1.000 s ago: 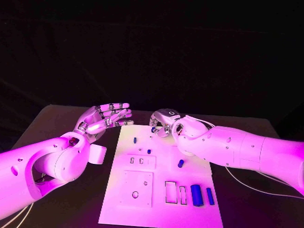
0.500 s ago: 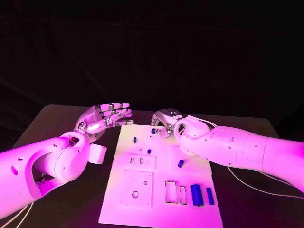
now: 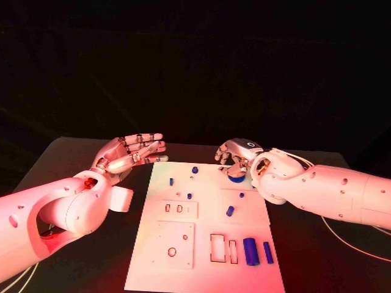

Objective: Assemble the parts on the task board

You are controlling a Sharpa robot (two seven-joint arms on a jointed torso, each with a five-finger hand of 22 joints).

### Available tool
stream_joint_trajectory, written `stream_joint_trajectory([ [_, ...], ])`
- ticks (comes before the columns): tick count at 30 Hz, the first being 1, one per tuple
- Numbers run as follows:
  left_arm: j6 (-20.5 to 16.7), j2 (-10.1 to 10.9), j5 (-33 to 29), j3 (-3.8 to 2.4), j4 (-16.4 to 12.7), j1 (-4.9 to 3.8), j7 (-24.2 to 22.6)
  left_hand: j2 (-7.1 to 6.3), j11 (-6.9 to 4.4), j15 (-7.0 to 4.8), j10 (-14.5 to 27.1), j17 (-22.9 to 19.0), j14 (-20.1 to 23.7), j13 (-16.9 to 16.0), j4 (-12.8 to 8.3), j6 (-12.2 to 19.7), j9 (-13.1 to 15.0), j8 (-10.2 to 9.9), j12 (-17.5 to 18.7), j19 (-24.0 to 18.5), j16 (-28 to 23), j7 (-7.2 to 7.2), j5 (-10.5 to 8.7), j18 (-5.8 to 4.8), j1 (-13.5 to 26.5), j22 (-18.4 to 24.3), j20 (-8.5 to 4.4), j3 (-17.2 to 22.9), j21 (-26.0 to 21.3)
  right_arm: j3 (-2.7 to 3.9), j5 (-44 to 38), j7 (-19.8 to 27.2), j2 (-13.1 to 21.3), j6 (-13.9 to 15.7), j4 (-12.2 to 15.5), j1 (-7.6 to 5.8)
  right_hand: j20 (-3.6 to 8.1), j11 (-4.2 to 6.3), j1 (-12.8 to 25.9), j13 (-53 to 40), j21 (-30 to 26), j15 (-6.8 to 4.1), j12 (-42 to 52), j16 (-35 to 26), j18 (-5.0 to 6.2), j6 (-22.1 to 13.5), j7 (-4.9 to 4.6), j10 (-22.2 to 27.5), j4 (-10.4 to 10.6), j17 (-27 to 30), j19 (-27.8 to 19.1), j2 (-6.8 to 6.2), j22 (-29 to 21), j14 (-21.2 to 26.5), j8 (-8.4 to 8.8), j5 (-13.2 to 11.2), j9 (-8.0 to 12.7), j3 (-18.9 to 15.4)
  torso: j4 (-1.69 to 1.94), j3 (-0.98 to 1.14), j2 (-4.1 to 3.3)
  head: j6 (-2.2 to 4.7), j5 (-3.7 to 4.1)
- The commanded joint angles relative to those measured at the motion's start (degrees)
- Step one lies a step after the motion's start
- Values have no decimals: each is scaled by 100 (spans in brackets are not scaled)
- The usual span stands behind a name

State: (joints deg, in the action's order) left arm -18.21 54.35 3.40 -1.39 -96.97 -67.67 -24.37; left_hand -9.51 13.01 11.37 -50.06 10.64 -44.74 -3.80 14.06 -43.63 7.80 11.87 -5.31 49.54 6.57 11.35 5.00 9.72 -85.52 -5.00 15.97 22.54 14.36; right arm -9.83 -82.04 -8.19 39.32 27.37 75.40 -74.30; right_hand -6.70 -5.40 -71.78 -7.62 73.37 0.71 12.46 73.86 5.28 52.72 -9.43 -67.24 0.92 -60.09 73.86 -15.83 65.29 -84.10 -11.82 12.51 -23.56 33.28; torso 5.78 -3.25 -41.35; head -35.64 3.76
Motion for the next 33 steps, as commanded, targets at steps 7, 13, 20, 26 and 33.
stream_joint_trajectory([
  [7,142,-3,-19,-6,12,-8,-34,6,0,-8,24,6,34,6,0,22,-9,8,-1,-29,-35,410,-25,40,27,8,22,16,17,17,1113,-137,445,-279,16,-24,159,228,-215,-2085,183,-183,2542,401,-47,-163,130,-149,229,-503,272,106,377,-151,60,10,-182,-1353,-33,29,12,12,99],
  [13,155,-20,-19,-5,33,-8,-32,5,-1,-8,27,14,37,3,1,26,-8,12,-8,-31,-41,407,-27,40,32,10,22,15,18,18,1214,-206,477,-576,-132,-16,77,138,-538,-6099,479,-77,6242,1163,-135,-455,53,-820,762,-1844,559,335,864,-378,-268,32,-441,-2330,-23,23,9,16,122],
  [20,168,-41,-19,-5,61,-7,-26,6,-1,-8,27,16,37,3,0,26,-7,14,-10,-27,-42,407,-26,41,31,10,21,16,20,18,1363,-281,388,-901,-320,17,24,84,-726,-6835,644,-33,6814,1392,-187,-581,13,-1204,1049,-2350,703,416,1115,-463,-364,40,-493,-2625,-20,19,1,5,119],
  [26,174,-52,-19,-5,75,-7,-20,6,-1,-8,27,16,37,3,0,26,-7,14,-10,-27,-42,407,-26,41,31,10,21,16,20,17,1400,-315,319,-1082,-402,47,17,80,-758,-6939,671,-27,6891,1420,-195,-578,11,-1268,1106,-2419,726,439,1157,-476,-387,41,-502,-2660,-13,7,7,-28,113],
  [33,177,-60,-19,-5,87,-6,-19,6,-1,-8,27,16,37,3,0,26,-7,14,-10,-27,-42,407,-26,41,31,10,21,16,20,18,1410,-306,263,-1132,-448,74,14,80,-788,-6979,696,-25,6920,1435,-203,-568,12,-1290,1128,-2456,748,456,1193,-482,-403,42,-507,-2664,-24,7,12,-47,102],
])
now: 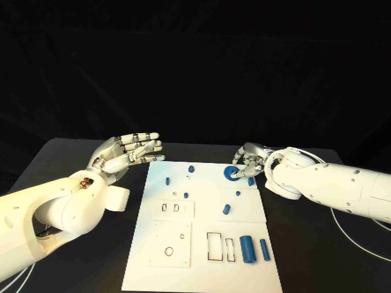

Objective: Assemble the parts on the task board

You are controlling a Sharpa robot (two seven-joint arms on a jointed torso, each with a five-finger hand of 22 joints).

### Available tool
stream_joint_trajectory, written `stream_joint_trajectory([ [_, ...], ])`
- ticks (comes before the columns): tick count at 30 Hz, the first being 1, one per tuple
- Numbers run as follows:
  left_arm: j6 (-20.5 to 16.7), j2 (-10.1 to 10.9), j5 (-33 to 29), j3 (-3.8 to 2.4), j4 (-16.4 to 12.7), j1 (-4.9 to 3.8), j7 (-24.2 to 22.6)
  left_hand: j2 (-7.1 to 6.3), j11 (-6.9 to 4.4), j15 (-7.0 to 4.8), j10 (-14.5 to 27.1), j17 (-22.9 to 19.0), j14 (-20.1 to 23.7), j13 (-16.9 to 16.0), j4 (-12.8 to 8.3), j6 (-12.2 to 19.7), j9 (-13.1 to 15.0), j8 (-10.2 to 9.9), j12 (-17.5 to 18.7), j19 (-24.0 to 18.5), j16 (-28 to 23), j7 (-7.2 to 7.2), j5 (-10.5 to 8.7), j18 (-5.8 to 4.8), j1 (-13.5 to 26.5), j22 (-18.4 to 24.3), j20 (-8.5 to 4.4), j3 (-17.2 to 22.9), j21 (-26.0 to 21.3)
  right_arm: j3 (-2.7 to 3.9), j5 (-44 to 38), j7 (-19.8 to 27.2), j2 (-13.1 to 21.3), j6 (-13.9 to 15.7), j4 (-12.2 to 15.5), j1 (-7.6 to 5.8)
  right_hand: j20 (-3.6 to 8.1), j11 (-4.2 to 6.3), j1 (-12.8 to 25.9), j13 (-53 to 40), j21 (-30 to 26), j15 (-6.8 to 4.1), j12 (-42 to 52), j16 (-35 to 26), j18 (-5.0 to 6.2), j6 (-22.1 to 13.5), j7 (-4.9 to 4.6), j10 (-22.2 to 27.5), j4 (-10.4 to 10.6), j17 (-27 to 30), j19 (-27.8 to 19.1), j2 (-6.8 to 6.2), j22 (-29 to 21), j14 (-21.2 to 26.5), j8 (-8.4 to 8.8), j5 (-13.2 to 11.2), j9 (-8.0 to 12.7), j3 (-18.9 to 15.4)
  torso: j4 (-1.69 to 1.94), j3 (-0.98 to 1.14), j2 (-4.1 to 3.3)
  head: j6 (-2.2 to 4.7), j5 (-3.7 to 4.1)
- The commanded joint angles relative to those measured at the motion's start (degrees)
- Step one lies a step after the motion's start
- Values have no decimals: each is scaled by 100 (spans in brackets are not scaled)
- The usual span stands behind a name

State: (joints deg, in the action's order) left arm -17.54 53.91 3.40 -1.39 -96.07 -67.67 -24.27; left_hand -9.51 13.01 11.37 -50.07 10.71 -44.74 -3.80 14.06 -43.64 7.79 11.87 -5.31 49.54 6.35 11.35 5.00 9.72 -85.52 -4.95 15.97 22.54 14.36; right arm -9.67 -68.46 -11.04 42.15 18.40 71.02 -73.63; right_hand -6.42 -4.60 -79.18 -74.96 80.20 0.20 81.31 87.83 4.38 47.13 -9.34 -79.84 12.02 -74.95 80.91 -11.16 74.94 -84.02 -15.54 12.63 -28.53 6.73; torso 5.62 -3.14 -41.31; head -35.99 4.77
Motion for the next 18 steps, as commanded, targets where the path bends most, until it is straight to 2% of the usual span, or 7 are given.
stream_joint_trajectory([
  [1,111,-18,-19,-5,-1,-7,-29,7,-2,-9,29,13,38,2,-3,28,-6,16,-13,-23,-22,406,-25,42,28,4,21,19,24,2,52,-22,-28,-241,-16,9,-16,0,-67,-258,15,26,46,42,-113,-1,5,-36,31,-978,44,7,231,-492,-40,30,-13,-3,-8,-2,7,-13,0],
  [12,110,-20,-19,-5,4,-7,-28,7,-2,-9,29,13,38,2,-3,28,-6,16,-13,-23,-22,406,-25,42,28,4,21,19,24,1,33,-19,-70,-230,-68,23,-11,17,-216,-318,48,17,87,57,-122,81,23,-61,62,-1006,70,107,287,-495,-99,34,-23,124,-7,0,6,-22,-5],
  [15,110,-20,-19,-5,4,-7,-27,7,-2,-9,29,13,38,2,-3,28,-6,16,-13,-23,-22,406,-25,42,28,4,21,19,24,1,6,3,-75,-185,-71,27,0,35,-311,-354,65,2,107,62,-126,167,40,-83,80,-1015,83,169,319,-495,-122,41,-8,305,-7,2,8,-22,-4],
  [18,111,-21,-19,-5,5,-7,-26,7,-2,-9,29,13,38,2,-3,28,-6,16,-13,-23,-22,406,-25,42,28,4,21,19,24,1,-69,21,-82,-138,-66,32,34,77,-480,-415,81,-35,140,68,-130,331,80,-129,61,-1027,95,226,353,-496,-125,51,47,709,-7,2,7,-22,-7],
])
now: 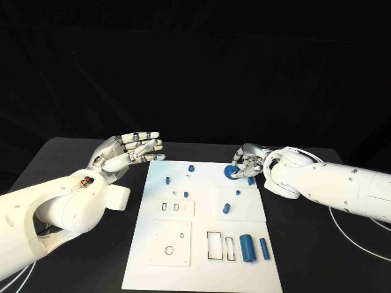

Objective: Assemble the parts on the task board

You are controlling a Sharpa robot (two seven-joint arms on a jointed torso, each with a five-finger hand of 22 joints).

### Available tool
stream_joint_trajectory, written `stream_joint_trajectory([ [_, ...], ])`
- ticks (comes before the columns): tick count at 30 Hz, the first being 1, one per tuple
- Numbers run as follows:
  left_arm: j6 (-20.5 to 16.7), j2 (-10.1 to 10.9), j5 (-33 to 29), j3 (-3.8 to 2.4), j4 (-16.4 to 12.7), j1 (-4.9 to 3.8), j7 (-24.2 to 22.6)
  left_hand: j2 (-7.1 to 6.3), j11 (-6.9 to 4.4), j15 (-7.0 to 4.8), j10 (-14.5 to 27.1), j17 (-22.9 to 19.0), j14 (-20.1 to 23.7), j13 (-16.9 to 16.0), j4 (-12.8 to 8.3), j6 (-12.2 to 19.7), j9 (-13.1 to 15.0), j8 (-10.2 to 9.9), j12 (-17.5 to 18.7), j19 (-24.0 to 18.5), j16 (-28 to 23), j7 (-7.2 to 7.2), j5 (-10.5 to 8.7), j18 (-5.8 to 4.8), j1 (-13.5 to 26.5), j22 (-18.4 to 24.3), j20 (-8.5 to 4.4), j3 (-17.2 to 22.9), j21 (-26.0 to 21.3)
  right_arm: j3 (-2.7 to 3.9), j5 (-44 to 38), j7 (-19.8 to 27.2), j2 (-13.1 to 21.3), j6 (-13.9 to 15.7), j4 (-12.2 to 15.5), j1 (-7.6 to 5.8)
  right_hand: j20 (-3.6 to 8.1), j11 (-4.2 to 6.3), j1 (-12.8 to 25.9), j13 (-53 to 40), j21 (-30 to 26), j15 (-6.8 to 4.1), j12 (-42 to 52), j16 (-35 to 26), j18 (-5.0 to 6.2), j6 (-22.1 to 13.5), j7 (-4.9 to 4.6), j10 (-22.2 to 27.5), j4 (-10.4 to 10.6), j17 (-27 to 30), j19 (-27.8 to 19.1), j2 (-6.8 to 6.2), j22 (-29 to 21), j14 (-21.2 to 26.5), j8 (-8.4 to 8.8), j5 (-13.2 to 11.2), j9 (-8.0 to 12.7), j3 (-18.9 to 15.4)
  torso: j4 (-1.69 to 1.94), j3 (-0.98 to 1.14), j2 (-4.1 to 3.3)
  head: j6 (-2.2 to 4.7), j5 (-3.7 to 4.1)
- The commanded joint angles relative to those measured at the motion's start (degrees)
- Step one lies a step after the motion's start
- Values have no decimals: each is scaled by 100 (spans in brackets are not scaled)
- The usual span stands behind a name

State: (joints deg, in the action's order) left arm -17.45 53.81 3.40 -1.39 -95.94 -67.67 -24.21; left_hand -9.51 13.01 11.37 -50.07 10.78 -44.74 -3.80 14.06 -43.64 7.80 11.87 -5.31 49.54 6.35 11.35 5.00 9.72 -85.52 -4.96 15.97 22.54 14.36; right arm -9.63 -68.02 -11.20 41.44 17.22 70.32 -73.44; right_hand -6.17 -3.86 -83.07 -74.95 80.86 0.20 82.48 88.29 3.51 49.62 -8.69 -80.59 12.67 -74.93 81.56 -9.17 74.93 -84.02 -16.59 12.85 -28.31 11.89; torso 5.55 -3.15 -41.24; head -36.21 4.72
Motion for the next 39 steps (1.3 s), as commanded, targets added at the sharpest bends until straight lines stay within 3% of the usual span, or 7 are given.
stream_joint_trajectory([
  [1,102,-11,-18,-5,-7,-7,-31,7,-2,-9,30,6,38,2,-3,28,-7,16,-13,-24,-22,406,-25,42,28,5,21,19,24,-3,-161,38,-15,-6,6,15,22,20,-144,-431,28,-50,28,25,-48,155,31,-64,-25,-1035,41,24,377,-497,-22,31,46,368,-1,4,0,-1,-1],
  [6,102,-11,-18,-5,-6,-7,-28,7,-2,-9,30,6,38,2,-3,28,-7,16,-13,-24,-22,406,-25,42,28,5,21,19,24,-3,-475,31,-28,62,26,30,57,44,-136,-460,66,-73,34,30,-61,332,64,-87,-172,-1048,74,-172,452,-499,-13,19,119,1101,3,4,2,-5,2],
  [10,102,-10,-18,-5,-5,-6,-24,7,-2,-9,30,6,38,2,-3,28,-7,16,-13,-24,-22,406,-25,42,28,5,21,19,24,-4,-709,41,-31,195,66,43,57,51,-40,-478,85,-80,40,34,-69,382,66,-106,-302,-1057,92,-288,492,-501,-25,8,130,1425,4,3,-2,-2,0],
  [17,106,-8,-18,-5,0,-6,-19,7,-2,-9,30,6,38,2,-3,28,-7,16,-13,-24,-22,406,-25,42,28,5,21,19,24,-3,-1010,118,-26,672,289,52,58,56,99,-511,132,-83,62,39,-85,412,72,-141,-339,-1073,137,-346,557,-505,-38,-2,129,1555,-2,6,2,12,-22],
  [26,120,-19,-18,-5,17,-6,-8,7,-2,-9,37,14,42,1,-7,33,-5,21,-19,-20,-30,406,-25,42,28,6,21,22,29,16,-1577,-74,-154,1264,832,7,65,71,186,-535,199,-94,78,49,-107,440,89,-172,-380,-1102,201,-382,643,-512,-51,-3,126,1645,12,-3,3,16,-56],
  [32,122,-26,-17,-5,23,-6,-3,7,-2,-9,37,14,42,1,-7,33,-5,21,-19,-20,-30,406,-25,42,28,6,21,22,29,20,-1793,-193,-423,1335,928,0,69,75,198,-539,213,-99,78,53,-111,445,92,-178,-402,-1114,216,-377,662,-514,-52,-1,127,1688,12,-6,1,6,-75],
  [39,124,-49,-17,-5,28,-6,0,7,-2,-9,37,14,42,1,-7,33,-5,21,-19,-20,-30,406,-25,42,28,6,21,22,29,19,-1845,-247,-807,1258,757,31,72,76,214,-535,232,-101,75,49,-118,444,92,-177,-412,-1101,233,-374,685,-512,-49,-2,128,1714,22,-13,-6,11,-104],
])
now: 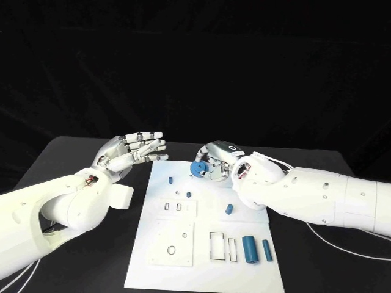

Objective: Assemble the parts on the task board

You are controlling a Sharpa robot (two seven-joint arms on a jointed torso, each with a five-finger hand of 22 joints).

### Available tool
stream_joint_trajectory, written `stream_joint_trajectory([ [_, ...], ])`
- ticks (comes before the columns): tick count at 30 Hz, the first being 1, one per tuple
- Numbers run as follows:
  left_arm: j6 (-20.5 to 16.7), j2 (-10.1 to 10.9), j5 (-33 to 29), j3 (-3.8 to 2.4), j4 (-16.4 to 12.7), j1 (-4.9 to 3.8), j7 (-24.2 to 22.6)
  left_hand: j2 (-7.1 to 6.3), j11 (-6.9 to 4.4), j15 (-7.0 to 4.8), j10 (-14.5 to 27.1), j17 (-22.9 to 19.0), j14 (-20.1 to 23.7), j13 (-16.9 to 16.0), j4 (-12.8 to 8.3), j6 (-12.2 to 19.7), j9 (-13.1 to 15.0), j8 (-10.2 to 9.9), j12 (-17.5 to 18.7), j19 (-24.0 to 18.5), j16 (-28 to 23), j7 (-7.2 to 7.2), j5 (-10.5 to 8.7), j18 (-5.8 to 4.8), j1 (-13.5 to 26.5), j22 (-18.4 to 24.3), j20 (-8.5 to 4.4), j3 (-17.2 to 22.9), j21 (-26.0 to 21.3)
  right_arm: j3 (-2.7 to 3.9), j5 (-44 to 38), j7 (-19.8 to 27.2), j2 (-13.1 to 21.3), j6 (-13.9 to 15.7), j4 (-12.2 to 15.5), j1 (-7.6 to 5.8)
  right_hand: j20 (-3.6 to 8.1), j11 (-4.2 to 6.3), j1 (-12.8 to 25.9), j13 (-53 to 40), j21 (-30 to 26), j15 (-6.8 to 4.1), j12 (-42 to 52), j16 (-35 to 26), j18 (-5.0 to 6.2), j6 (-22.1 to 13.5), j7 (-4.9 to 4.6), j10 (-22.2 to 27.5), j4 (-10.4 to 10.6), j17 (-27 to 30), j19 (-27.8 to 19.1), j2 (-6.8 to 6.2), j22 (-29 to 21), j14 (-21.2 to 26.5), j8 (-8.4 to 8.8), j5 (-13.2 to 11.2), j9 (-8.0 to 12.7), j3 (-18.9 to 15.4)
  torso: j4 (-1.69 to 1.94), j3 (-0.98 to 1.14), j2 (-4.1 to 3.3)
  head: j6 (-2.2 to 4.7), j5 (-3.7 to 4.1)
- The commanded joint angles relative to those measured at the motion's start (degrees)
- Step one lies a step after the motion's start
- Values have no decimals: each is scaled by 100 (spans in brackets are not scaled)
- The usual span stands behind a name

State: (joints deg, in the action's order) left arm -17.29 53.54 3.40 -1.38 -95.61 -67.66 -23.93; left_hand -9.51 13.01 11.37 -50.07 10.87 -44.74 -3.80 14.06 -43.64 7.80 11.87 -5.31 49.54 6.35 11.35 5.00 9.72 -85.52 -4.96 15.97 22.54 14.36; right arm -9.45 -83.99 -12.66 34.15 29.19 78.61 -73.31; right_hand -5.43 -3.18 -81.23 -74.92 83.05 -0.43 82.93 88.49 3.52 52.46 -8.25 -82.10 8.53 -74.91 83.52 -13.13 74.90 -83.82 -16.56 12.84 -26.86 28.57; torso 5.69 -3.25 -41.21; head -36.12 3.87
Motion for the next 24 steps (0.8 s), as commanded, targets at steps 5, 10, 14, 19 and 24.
stream_joint_trajectory([
  [5,114,-48,-16,-5,3,-7,-26,7,-2,-8,37,6,42,1,-7,33,-5,21,-19,-20,-30,406,-25,42,28,7,21,22,29,-1,-225,-87,-307,-62,-229,68,-1,7,30,-538,13,-38,31,29,-119,160,48,-26,2,-1103,38,21,688,-532,-52,-1,-17,46,5,-1,-5,-17,-37],
  [10,116,-61,-16,-5,15,-7,-25,7,-2,-8,37,6,42,1,-7,33,-5,21,-19,-20,-30,406,-25,42,28,7,21,22,29,-9,-204,-81,-474,-190,-365,114,1,6,57,-528,6,-38,22,29,-116,151,44,-21,-8,-1103,33,23,680,-532,-45,-3,-14,76,-6,-3,-10,-12,-50],
  [14,119,-71,-16,-5,21,-7,-24,7,-2,-8,37,6,42,1,-7,33,-5,21,-19,-20,-30,406,-25,42,28,7,21,22,29,-17,-221,-91,-575,-291,-474,147,1,3,78,-517,2,-37,13,27,-115,140,41,-13,-16,-1098,30,25,677,-531,-37,-5,-11,98,-7,7,-8,-29,-61],
  [19,119,-80,-15,-5,23,-7,-21,9,-2,-8,42,13,44,1,-8,37,-4,25,-24,-20,-35,405,-25,42,30,8,22,24,31,-21,-270,-106,-634,-373,-536,167,1,3,78,-517,2,-37,13,27,-115,140,41,-13,-16,-1098,30,25,677,-531,-37,-5,-11,98,-5,12,-7,-41,-63],
  [24,118,-85,-10,-5,25,-7,-17,9,-1,-7,42,14,45,1,-8,37,-4,26,-25,-21,-37,405,-25,41,30,8,22,24,31,-24,-288,-130,-686,-454,-610,180,1,0,104,-501,-1,-35,-1,28,-115,126,36,-1,-25,-1100,28,22,675,-531,-28,-7,-7,119,-6,15,-5,-41,-64],
])
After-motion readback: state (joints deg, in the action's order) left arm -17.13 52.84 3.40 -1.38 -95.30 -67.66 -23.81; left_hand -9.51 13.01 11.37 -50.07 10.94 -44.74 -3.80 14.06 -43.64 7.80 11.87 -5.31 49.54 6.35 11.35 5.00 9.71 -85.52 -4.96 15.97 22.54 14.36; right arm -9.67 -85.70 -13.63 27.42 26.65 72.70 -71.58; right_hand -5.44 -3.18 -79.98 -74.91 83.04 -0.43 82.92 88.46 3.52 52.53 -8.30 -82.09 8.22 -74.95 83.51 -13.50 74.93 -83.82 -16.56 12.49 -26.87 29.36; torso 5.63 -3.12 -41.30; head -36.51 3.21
